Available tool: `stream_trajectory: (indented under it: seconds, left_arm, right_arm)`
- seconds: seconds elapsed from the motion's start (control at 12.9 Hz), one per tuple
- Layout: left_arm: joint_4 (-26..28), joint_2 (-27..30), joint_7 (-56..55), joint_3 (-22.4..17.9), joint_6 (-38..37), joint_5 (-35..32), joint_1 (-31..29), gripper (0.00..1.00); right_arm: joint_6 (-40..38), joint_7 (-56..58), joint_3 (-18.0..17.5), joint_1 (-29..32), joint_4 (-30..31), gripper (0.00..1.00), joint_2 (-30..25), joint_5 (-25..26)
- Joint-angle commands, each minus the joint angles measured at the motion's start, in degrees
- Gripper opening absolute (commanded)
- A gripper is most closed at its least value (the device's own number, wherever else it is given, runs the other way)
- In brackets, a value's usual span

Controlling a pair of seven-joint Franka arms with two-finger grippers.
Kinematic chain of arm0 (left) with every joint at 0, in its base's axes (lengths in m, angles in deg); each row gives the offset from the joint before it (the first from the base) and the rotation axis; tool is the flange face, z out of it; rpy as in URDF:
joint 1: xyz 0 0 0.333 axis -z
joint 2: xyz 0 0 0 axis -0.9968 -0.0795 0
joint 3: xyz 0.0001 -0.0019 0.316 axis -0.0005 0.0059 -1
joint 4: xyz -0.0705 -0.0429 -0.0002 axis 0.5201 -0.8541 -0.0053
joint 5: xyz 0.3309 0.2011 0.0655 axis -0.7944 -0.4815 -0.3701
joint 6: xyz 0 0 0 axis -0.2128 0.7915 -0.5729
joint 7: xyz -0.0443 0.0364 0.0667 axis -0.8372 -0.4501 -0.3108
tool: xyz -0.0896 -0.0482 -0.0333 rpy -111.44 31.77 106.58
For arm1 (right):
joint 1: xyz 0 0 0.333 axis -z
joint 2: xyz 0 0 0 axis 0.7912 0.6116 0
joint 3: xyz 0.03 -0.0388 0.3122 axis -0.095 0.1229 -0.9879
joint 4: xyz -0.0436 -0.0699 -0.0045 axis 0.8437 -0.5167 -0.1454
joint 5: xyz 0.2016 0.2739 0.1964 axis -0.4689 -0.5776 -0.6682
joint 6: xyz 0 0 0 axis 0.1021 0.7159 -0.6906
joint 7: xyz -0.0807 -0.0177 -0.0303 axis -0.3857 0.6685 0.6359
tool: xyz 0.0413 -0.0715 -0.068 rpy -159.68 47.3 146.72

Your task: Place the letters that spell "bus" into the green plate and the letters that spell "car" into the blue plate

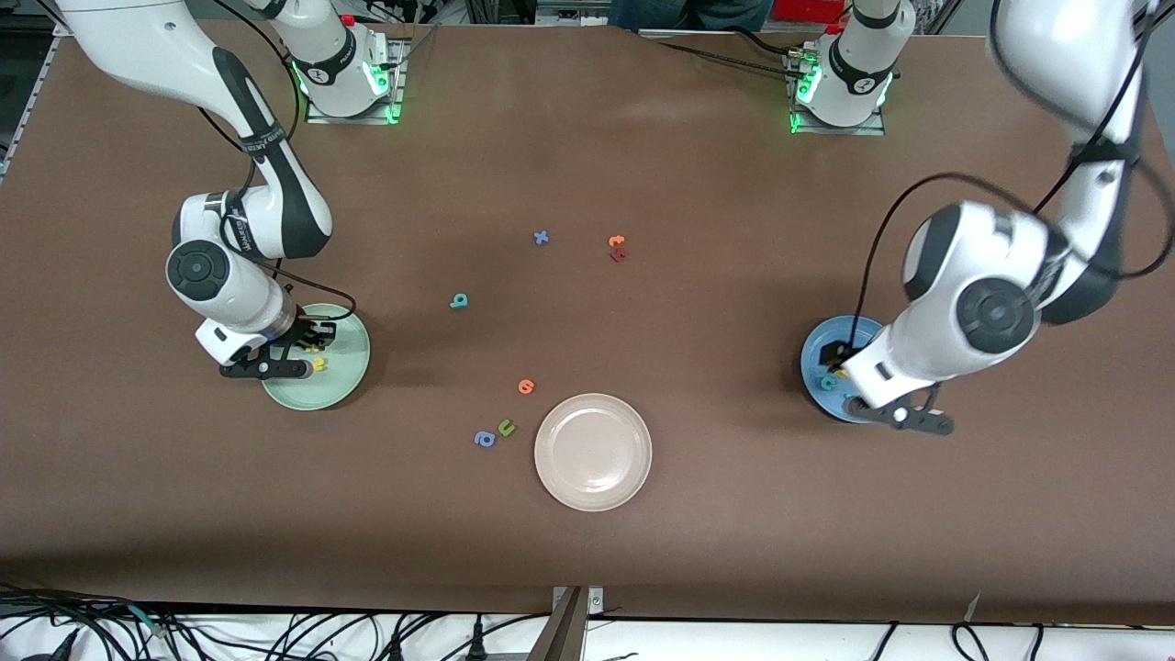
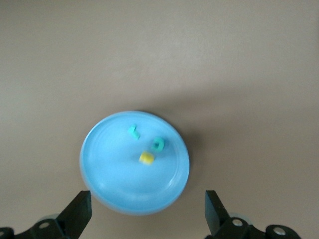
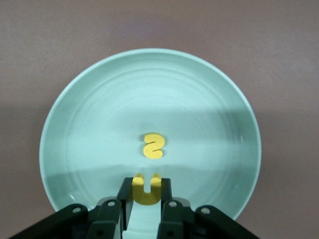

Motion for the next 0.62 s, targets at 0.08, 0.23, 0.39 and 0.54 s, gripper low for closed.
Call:
stream_trajectory:
  seconds: [0.08, 0.23, 0.39, 0.54]
  left_arm:
    - [-9.62, 6.23, 0.57, 1.31, -16.38, 0.32, -0.13, 1.00]
    - [-9.28, 11.07, 0.67, 1.39, -18.67, 3.55, -2.66, 1.00]
    - [-6.23, 13.10, 0.58, 1.31, -19.05, 10.58, -6.09, 1.00]
    - [-1.93, 18.62, 0.67, 1.04, -18.78, 10.61, -6.10, 1.00]
  right_arm:
    - [3.89, 1.36, -0.08, 0.08, 2.64, 0.11, 0.13, -0.97]
    - [3.89, 0.92, -0.08, 0.17, 2.73, 0.22, 0.14, -0.97]
    - [3.81, 0.57, -0.08, 0.17, 2.73, 0.35, 0.14, -1.06]
    - [3.72, 0.48, -0.08, 0.17, 2.73, 0.67, 0.14, -1.06]
